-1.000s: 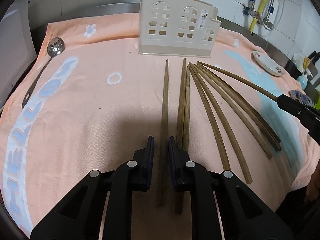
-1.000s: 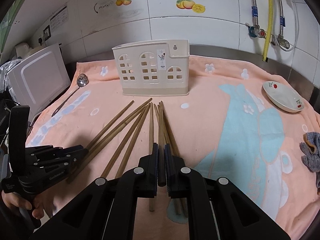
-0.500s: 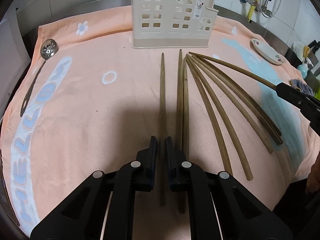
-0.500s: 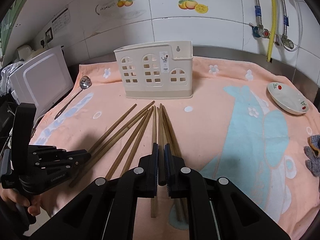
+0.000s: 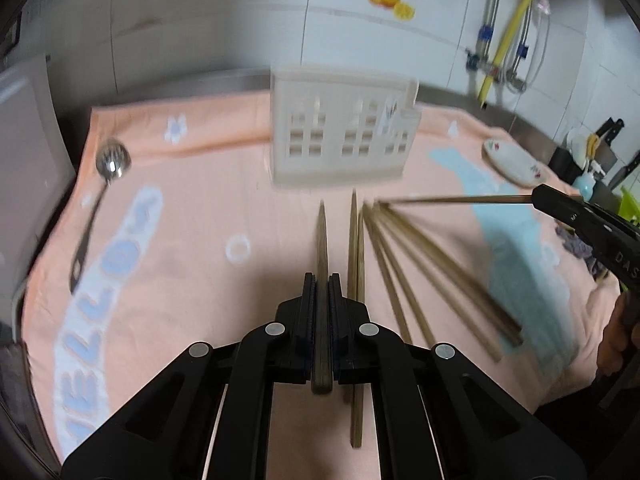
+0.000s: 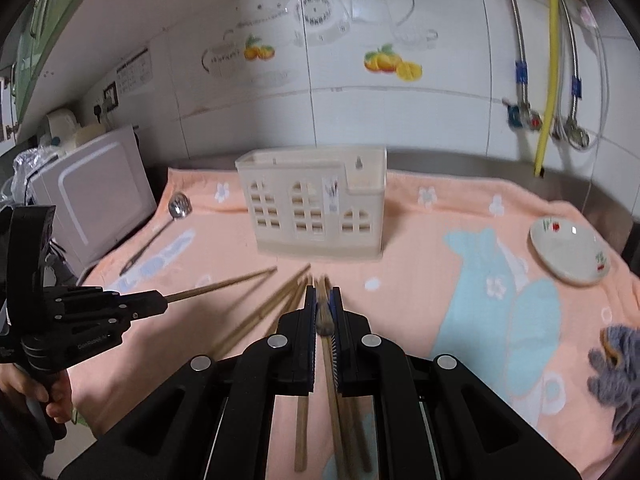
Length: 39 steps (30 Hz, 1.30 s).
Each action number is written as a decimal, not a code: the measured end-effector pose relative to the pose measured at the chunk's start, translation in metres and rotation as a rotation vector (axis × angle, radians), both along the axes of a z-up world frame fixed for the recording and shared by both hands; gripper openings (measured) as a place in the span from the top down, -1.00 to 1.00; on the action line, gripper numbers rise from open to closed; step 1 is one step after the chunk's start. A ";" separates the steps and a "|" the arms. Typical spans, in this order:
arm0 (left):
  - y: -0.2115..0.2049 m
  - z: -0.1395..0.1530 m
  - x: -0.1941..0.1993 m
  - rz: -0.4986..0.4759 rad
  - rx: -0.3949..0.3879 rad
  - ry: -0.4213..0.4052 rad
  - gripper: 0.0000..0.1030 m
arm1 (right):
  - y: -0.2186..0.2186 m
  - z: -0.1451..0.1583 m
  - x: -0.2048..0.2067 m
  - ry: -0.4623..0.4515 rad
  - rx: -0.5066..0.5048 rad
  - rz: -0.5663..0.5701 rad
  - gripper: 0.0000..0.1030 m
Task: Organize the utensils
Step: 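Lift the left tool's chopstick into the white holder while the right tool inserts its own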
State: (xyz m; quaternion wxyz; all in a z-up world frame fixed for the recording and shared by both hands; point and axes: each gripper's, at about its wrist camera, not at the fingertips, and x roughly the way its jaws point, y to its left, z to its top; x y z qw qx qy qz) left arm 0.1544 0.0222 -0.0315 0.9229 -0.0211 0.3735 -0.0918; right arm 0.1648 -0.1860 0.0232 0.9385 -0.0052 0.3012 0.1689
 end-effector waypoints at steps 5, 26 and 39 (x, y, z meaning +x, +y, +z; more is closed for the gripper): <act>-0.002 0.023 0.008 -0.022 0.015 -0.049 0.90 | -0.001 0.028 0.019 -0.035 -0.007 0.029 0.88; -0.012 0.163 0.037 -0.090 0.062 -0.352 0.90 | -0.021 0.162 0.094 -0.163 -0.022 0.066 0.88; -0.009 0.177 0.120 -0.006 0.090 -0.367 0.90 | -0.007 0.131 0.145 -0.095 -0.068 0.039 0.88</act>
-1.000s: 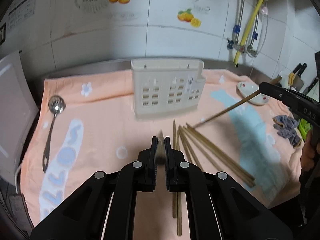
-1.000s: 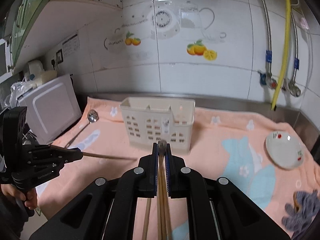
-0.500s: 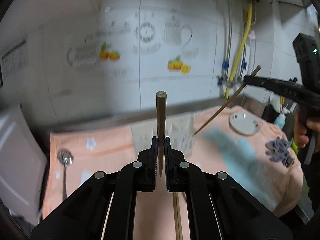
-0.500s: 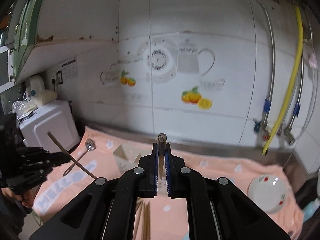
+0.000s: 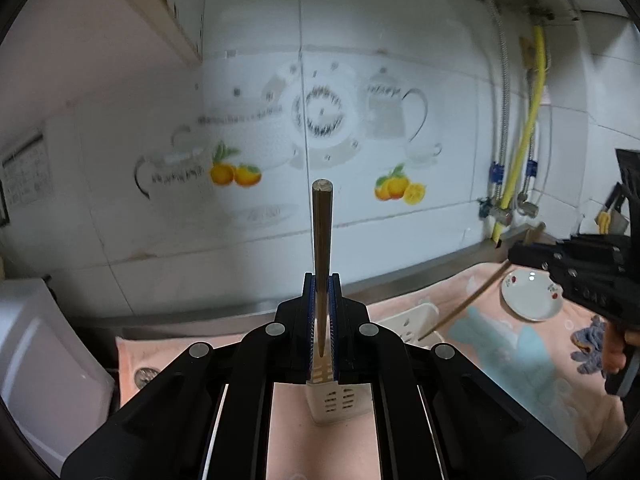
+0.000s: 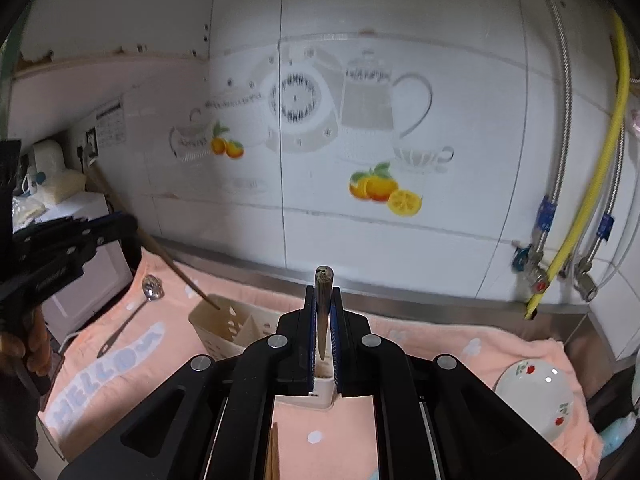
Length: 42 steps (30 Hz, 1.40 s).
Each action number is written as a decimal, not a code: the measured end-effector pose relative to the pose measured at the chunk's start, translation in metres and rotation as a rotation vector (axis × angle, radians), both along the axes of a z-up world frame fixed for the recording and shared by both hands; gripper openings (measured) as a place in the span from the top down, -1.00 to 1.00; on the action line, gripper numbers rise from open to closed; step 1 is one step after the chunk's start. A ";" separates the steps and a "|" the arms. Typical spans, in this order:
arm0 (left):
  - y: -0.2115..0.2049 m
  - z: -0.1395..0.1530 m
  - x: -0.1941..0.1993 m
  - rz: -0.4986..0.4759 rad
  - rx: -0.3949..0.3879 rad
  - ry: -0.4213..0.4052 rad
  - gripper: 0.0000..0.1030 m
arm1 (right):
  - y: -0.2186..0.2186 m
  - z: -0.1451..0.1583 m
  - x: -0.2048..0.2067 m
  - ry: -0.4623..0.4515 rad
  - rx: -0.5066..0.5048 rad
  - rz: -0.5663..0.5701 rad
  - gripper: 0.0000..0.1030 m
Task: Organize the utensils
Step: 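Lift the left tool's chopstick into the white holder while the right tool inserts its own, then open the left tool while the right tool opens, releasing chopsticks into the holder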
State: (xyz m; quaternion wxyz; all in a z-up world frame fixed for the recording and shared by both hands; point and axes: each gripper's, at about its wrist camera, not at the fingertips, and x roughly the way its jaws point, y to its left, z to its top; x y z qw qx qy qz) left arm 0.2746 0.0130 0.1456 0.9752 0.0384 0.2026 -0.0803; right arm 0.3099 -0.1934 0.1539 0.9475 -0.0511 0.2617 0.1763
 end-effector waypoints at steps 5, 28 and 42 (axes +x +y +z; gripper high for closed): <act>0.002 -0.030 0.022 -0.003 -0.003 0.092 0.90 | 0.005 -0.028 0.014 0.056 -0.030 0.001 0.87; 0.012 -0.045 -0.037 0.012 0.004 0.095 0.06 | -0.008 -0.036 -0.055 -0.014 -0.025 -0.021 0.24; 0.012 -0.116 -0.100 0.000 0.003 0.216 -0.12 | -0.020 -0.136 -0.131 0.148 -0.115 -0.024 0.24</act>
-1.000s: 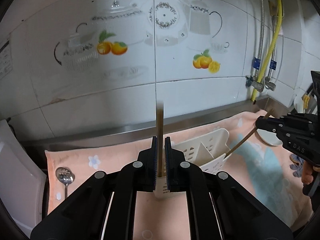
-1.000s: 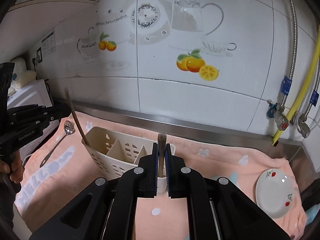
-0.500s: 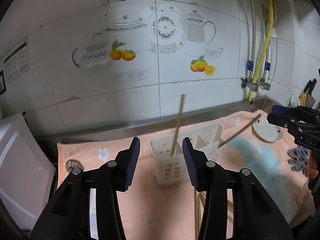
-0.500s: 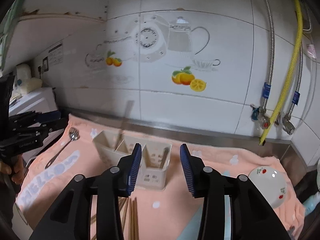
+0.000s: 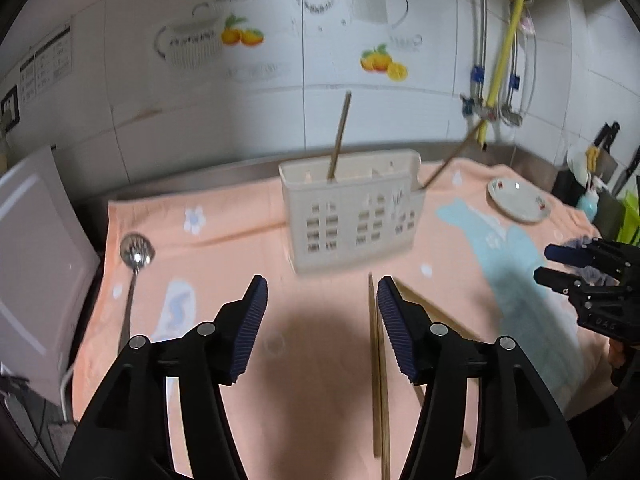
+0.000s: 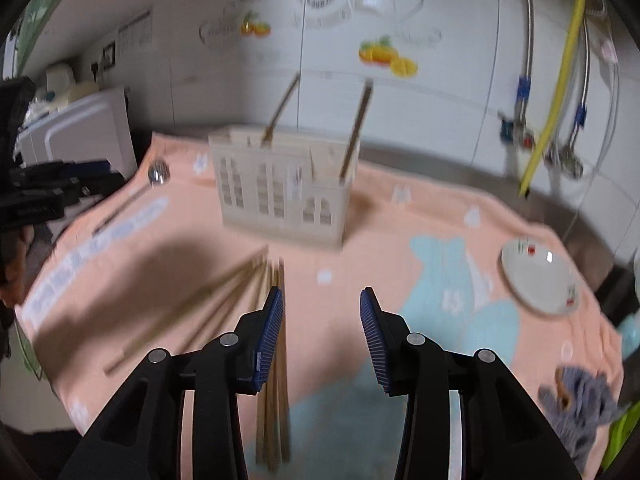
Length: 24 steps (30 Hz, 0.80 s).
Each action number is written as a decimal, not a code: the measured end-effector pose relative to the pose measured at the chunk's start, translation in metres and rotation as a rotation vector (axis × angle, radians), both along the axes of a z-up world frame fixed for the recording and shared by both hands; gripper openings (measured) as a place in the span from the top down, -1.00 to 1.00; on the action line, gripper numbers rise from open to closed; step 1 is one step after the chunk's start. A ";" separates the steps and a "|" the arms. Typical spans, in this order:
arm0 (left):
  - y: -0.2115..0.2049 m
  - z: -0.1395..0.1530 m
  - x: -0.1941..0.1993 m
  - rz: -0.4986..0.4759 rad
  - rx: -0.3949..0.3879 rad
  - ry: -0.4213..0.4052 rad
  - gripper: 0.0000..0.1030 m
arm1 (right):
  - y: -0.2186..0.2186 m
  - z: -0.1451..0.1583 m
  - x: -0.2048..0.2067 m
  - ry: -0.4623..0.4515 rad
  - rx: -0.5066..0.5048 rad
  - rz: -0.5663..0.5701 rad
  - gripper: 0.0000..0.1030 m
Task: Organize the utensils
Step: 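Move the left tool back to the chopsticks while the right tool returns too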
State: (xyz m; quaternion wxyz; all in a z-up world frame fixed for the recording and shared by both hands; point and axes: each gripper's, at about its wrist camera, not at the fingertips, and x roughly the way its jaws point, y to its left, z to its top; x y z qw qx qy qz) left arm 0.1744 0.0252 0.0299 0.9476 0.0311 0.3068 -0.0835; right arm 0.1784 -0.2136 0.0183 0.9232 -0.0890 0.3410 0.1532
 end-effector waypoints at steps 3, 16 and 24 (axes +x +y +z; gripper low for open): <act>0.000 -0.014 -0.007 0.003 -0.003 0.030 -0.18 | -0.005 -0.024 -0.007 0.057 -0.010 -0.009 0.24; -0.003 -0.075 -0.028 -0.008 0.003 0.183 -0.20 | 0.000 -0.076 -0.017 0.185 -0.030 0.024 0.54; 0.003 -0.093 -0.035 0.008 -0.001 0.235 -0.20 | 0.006 -0.091 -0.016 0.222 -0.036 0.054 0.67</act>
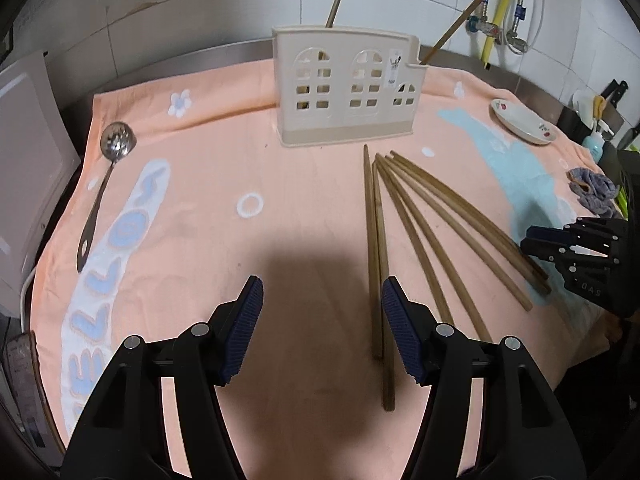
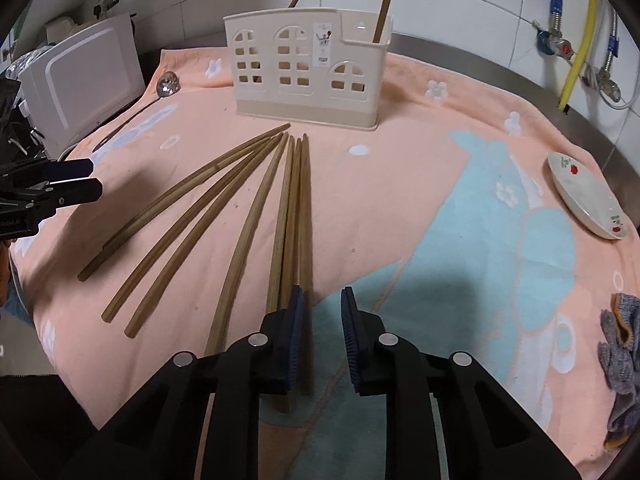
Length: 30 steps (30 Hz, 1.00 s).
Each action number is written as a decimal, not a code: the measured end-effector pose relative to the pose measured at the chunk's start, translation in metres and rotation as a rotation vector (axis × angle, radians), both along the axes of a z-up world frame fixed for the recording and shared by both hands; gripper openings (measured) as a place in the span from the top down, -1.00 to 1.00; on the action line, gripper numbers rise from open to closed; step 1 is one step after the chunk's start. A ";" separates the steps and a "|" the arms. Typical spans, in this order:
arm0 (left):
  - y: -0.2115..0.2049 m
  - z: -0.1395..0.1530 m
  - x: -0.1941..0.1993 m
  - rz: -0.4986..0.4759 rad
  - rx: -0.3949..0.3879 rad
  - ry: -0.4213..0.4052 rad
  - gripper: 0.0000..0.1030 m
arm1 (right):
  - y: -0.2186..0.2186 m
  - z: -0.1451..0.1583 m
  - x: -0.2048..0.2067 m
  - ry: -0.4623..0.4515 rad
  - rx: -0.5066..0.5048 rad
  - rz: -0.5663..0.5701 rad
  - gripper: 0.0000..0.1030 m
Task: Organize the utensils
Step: 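Move the left tool back to the chopsticks while the right tool returns too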
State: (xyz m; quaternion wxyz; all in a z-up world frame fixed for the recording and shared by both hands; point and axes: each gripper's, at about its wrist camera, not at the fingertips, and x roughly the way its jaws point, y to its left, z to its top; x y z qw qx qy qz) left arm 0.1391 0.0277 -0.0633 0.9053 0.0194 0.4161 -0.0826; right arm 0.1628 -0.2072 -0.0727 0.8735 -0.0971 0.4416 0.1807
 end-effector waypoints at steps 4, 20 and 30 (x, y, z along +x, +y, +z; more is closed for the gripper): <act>0.000 -0.003 -0.001 -0.008 -0.005 0.009 -0.20 | 0.003 -0.004 0.001 0.011 -0.006 0.012 0.71; -0.022 -0.024 0.013 -0.077 -0.010 0.078 0.42 | 0.006 -0.005 0.000 0.009 -0.029 0.034 0.81; -0.029 -0.031 0.024 -0.088 0.000 0.100 0.56 | 0.006 -0.011 0.000 0.015 -0.042 0.037 0.81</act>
